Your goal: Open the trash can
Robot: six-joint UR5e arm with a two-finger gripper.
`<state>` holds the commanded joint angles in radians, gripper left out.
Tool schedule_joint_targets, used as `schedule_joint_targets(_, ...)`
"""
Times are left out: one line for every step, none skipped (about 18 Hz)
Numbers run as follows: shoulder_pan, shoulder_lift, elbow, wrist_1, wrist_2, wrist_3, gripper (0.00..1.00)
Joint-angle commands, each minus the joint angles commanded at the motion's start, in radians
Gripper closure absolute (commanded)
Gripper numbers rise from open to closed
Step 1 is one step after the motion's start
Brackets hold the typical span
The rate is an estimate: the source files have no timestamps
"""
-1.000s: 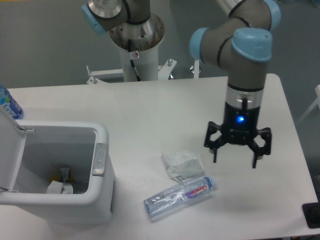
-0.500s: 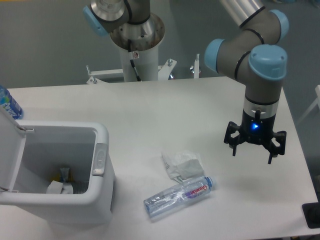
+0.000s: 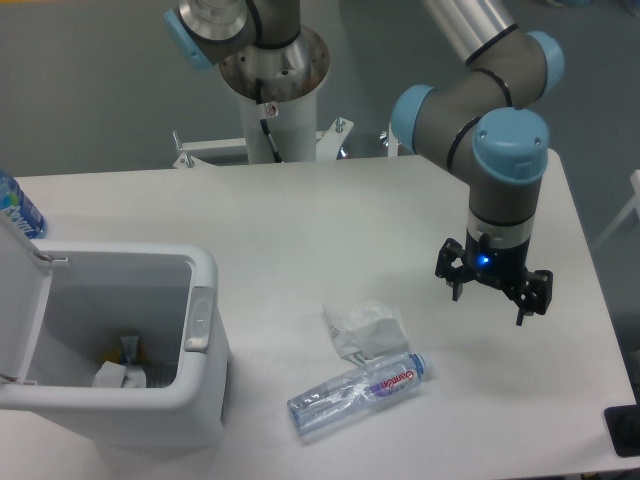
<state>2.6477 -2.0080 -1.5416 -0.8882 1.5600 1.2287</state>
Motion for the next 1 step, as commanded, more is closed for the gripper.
schedule_joint_targets(-0.002, 0.0, -0.005, 0.0, 0.003, -0.002, 0.0)
